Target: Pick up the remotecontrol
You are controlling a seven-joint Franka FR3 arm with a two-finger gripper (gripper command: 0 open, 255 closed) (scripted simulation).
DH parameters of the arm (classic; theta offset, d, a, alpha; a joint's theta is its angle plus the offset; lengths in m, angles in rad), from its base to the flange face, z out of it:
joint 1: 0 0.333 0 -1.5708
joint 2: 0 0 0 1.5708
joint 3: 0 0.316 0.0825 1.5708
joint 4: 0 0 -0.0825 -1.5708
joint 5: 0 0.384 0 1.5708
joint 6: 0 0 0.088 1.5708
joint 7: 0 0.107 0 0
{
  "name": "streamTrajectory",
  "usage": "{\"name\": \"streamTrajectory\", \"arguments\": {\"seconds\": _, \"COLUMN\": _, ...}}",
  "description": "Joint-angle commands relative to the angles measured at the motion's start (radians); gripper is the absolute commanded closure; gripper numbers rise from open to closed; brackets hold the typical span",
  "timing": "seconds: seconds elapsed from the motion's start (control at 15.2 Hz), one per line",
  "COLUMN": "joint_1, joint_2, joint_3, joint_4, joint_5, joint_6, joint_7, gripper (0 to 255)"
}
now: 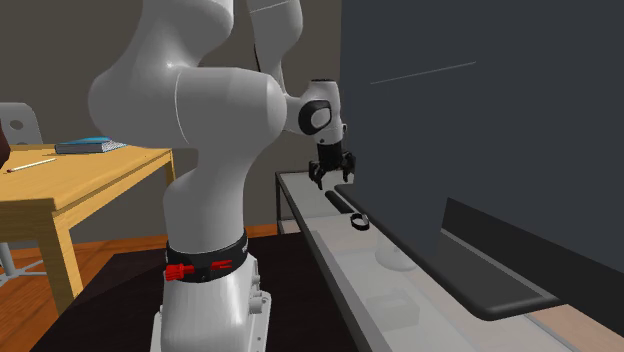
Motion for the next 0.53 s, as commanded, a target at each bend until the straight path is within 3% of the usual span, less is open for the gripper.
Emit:
{"name": "streamTrajectory", "arguments": {"seconds": 0.0, "joint_1": -0.062, "joint_2": 0.046, "joint_3": 0.068, "joint_4": 0.023, "joint_5": 0.085, "joint_6": 0.026, "joint_7": -0.075, "gripper": 0}}
{"name": "streamTrajectory", "arguments": {"seconds": 0.33, "joint_1": -0.173, "joint_2": 0.117, "joint_3": 0.199, "joint_4": 0.046, "joint_5": 0.196, "joint_6": 0.084, "joint_7": -0.171, "gripper": 0}}
{"name": "streamTrajectory", "arguments": {"seconds": 0.46, "joint_1": -0.187, "joint_2": 0.126, "joint_3": 0.215, "joint_4": 0.049, "joint_5": 0.205, "joint_6": 0.091, "joint_7": -0.18, "gripper": 0}}
